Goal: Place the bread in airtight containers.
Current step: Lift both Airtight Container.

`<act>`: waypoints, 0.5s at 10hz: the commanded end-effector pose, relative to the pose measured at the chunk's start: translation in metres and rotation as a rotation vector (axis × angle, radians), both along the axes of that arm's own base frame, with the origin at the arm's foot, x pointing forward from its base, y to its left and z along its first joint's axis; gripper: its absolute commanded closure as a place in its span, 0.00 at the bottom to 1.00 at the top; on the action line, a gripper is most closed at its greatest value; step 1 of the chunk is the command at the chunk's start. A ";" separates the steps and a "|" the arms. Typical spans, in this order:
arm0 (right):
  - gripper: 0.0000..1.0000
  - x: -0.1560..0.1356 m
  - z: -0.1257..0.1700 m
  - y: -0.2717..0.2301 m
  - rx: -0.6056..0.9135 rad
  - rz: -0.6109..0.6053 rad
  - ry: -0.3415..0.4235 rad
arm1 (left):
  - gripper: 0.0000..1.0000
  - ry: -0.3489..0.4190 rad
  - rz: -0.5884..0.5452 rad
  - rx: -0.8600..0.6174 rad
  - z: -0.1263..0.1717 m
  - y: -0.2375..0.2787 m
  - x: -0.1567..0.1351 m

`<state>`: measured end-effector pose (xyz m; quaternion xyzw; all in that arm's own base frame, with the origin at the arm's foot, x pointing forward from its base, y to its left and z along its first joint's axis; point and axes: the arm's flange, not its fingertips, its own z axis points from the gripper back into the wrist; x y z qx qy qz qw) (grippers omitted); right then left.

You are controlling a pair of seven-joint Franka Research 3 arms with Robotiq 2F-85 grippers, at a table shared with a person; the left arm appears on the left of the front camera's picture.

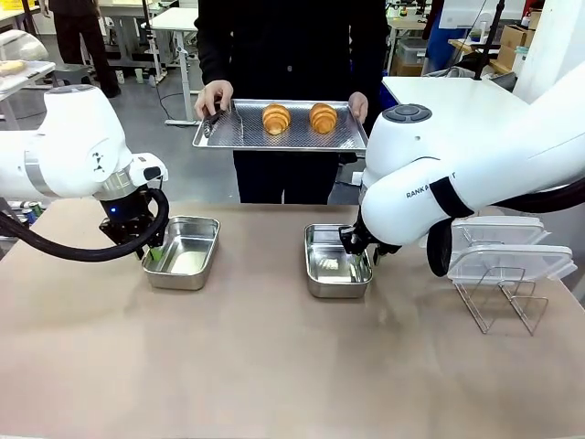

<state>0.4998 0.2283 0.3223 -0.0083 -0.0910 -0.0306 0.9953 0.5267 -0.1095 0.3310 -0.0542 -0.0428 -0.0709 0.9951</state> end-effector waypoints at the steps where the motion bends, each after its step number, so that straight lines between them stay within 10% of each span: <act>1: 1.00 -0.007 0.004 -0.008 0.041 -0.015 -0.006 | 1.00 0.008 0.017 0.033 0.001 0.002 0.004; 5: 1.00 -0.005 0.002 -0.013 0.059 -0.013 0.007 | 1.00 0.014 0.014 0.036 0.003 0.002 0.003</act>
